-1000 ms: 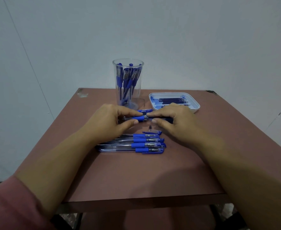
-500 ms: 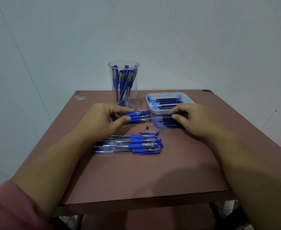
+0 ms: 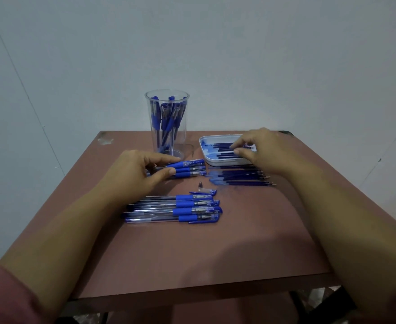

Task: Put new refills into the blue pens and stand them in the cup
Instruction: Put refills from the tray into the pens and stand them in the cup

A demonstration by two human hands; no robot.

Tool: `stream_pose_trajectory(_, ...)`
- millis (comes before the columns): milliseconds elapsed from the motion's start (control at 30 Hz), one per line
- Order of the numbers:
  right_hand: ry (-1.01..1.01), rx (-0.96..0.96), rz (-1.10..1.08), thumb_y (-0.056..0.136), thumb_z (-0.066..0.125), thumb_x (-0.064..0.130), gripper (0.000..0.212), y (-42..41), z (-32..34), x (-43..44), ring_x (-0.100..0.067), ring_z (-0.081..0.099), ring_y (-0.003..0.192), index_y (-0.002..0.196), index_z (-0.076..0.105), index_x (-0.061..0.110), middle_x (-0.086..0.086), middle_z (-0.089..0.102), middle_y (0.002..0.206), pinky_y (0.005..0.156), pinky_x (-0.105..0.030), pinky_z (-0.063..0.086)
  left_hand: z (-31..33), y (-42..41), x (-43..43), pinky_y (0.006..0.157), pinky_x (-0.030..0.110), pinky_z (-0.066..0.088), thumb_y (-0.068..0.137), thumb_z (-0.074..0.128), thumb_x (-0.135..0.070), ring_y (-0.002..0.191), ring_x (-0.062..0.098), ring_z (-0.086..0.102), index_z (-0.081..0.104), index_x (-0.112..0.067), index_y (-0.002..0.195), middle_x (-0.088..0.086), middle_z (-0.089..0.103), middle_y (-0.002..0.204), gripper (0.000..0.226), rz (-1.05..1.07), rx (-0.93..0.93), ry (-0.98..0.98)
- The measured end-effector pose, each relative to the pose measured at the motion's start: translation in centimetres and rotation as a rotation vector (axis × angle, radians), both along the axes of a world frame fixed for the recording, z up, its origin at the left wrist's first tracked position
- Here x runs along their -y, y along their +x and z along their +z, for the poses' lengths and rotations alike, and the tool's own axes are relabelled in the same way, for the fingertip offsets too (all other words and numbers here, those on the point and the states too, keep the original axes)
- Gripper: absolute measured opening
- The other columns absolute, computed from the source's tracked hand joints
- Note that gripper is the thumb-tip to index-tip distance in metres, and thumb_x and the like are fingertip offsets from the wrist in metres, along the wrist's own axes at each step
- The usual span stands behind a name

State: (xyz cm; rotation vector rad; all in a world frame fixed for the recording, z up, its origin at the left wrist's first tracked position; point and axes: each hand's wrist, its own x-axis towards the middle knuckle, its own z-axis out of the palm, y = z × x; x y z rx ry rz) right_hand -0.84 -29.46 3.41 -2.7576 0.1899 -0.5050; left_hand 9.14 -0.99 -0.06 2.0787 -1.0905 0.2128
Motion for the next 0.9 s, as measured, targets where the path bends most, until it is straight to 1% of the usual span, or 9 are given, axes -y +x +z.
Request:
stream_pose_trajectory(100, -0.026, -0.162, -0.019, 0.095, 0.06, 0.032, 0.022, 1.7, 1.3, 0.6, -0.01, 0.047, 0.101, 0.116, 0.069, 0.03, 0.009, 0.057, 0.115, 0.082, -0.027, 0.033, 0.0, 0.1, 0.0, 0.068, 0.018, 0.051, 0.085, 0.072, -0.031, 0.078, 0.008, 0.065, 0.064, -0.054, 0.104, -0.029, 0.069, 0.079, 0.031, -0.002, 0.022, 0.017)
stream_pose_trajectory(167, 0.012, -0.257, -0.001, 0.093, 0.063, 0.03, 0.026, 3.0, 1.3, 0.9, -0.01, 0.048, 0.1, 0.119, 0.068, 0.029, 0.005, 0.06, 0.122, 0.083, -0.027, 0.034, -0.1, 0.2, -0.1, 0.064, 0.011, 0.046, 0.085, 0.072, -0.032, 0.078, 0.005, 0.064, 0.066, -0.051, 0.106, -0.032, 0.067, 0.077, 0.029, 0.007, 0.021, 0.019)
stream_pose_trajectory(267, 0.016, -0.334, 0.042, 0.087, 0.071, 0.03, 0.032, 4.5, 0.7, 1.4, -0.007, 0.053, 0.097, 0.119, 0.068, 0.028, 0.004, 0.065, 0.122, 0.086, -0.025, 0.038, -0.1, 0.3, -0.1, 0.067, 0.018, 0.051, 0.085, 0.071, -0.033, 0.077, 0.006, 0.064, 0.064, -0.053, 0.105, -0.024, 0.071, 0.081, 0.03, 0.015, 0.014, 0.013)
stream_pose_trajectory(367, 0.02, -0.343, 0.064, 0.086, 0.073, 0.029, 0.034, 5.2, 0.1, 1.9, -0.005, 0.055, 0.093, 0.119, 0.069, 0.026, 0.006, 0.067, 0.118, 0.084, -0.022, 0.038, -0.1, 0.3, 0.0, 0.068, 0.025, 0.053, 0.084, 0.072, -0.033, 0.075, 0.008, 0.065, 0.061, -0.06, 0.099, -0.023, 0.07, 0.078, 0.033, 0.015, 0.006, 0.014)
stream_pose_trajectory(467, 0.018, -0.355, 0.083, 0.088, 0.071, 0.027, 0.027, 5.5, -0.2, 2.2, -0.005, 0.056, 0.091, 0.115, 0.071, 0.025, 0.01, 0.066, 0.106, 0.084, -0.022, 0.039, -0.2, 0.4, 0.1, 0.071, 0.031, 0.055, 0.085, 0.072, -0.034, 0.077, 0.008, 0.065, 0.062, -0.06, 0.101, -0.02, 0.072, 0.082, 0.032, 0.017, -0.002, 0.034)
stream_pose_trajectory(600, 0.064, -0.344, 0.097, 0.087, 0.072, 0.024, 0.013, 6.0, -0.4, 2.4, 0.001, 0.058, 0.085, 0.1, 0.073, 0.025, 0.016, 0.063, 0.09, 0.076, -0.021, 0.041, -0.4, 0.5, 0.1, 0.074, 0.033, 0.056, 0.085, 0.072, -0.034, 0.078, 0.006, 0.066, 0.067, -0.05, 0.107, -0.019, 0.073, 0.086, 0.027, 0.029, -0.019, 0.038)
stream_pose_trajectory(700, 0.076, -0.349, 0.103, 0.086, 0.073, 0.024, 0.006, 6.3, -0.4, 2.5, -0.003, 0.06, 0.085, 0.087, 0.068, 0.028, 0.013, 0.065, 0.09, 0.071, -0.02, 0.043, -0.4, 0.6, 0.1, 0.074, 0.035, 0.056, 0.085, 0.071, -0.034, 0.079, 0.006, 0.065, 0.067, -0.05, 0.108, -0.019, 0.073, 0.086, 0.028, 0.028, -0.023, 0.046)
stream_pose_trajectory(800, 0.1, -0.316, 0.102, 0.085, 0.074, 0.022, 0.008, 6.3, -0.6, 2.5, -0.013, 0.062, 0.086, 0.085, 0.066, 0.026, 0.006, 0.066, 0.091, 0.072, -0.024, 0.047, -0.4, 0.6, 0.1, 0.074, 0.036, 0.056, 0.085, 0.071, -0.035, 0.078, 0.007, 0.066, 0.068, -0.047, 0.11, -0.018, 0.073, 0.086, 0.027, 0.033, -0.025, 0.05)
stream_pose_trajectory(900, 0.115, -0.189, 0.131, 0.085, 0.073, 0.025, 0.006, 5.7, 0.0, 1.8, -0.017, 0.063, 0.088, 0.087, 0.068, 0.027, 0.003, 0.068, 0.09, 0.077, -0.03, 0.049, -0.4, 0.6, 0.1, 0.074, 0.036, 0.057, 0.085, 0.071, -0.034, 0.078, 0.007, 0.066, 0.069, -0.045, 0.111, -0.018, 0.073, 0.087, 0.028, 0.036, -0.021, 0.052)
